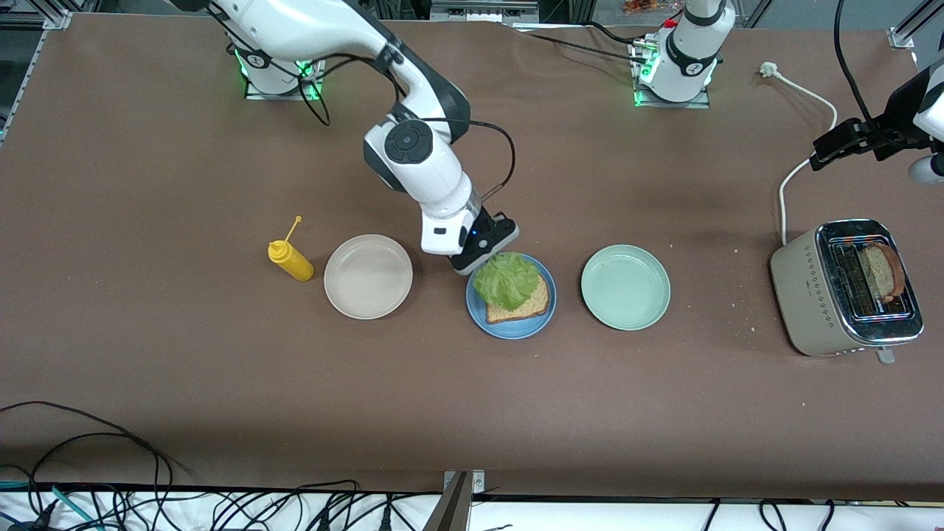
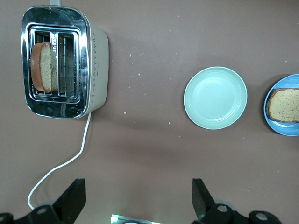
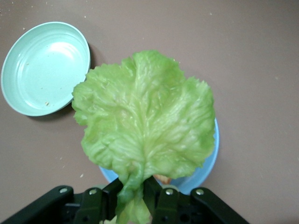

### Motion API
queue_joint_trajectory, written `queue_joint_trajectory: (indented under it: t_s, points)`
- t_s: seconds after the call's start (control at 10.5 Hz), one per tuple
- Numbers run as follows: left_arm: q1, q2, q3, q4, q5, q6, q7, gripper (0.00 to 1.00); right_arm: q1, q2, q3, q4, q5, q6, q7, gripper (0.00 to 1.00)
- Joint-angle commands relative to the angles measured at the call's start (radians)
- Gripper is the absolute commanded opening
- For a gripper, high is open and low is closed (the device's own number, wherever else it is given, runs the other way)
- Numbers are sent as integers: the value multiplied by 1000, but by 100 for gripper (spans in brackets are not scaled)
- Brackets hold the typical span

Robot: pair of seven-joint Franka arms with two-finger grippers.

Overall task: Make sandwich in blue plate with both arms
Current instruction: 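Carry the lettuce with the right gripper onto the bread slice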

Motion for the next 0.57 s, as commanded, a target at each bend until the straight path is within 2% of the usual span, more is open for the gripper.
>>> queue_joint_trajectory:
  t_s: [0.0, 0.19, 0.29, 0.38, 0.48]
  points:
    - [4, 12, 2, 29, -21, -21, -4, 100, 9, 110, -3, 26, -98, 167, -30, 13]
    - [6, 12, 1, 29, -21, -21, -4, 100, 26, 167, -5, 26, -120, 233, -29, 14]
    - [6, 12, 2, 29, -21, -21, -4, 100, 27, 190, -5, 26, -124, 299, -37, 27]
    - [6, 12, 1, 31, -21, -21, -4, 100, 29, 193, -5, 26, -121, 310, -38, 47]
    - [6, 12, 2, 29, -21, -21, -4, 100, 29, 199, -5, 26, -121, 312, -37, 83]
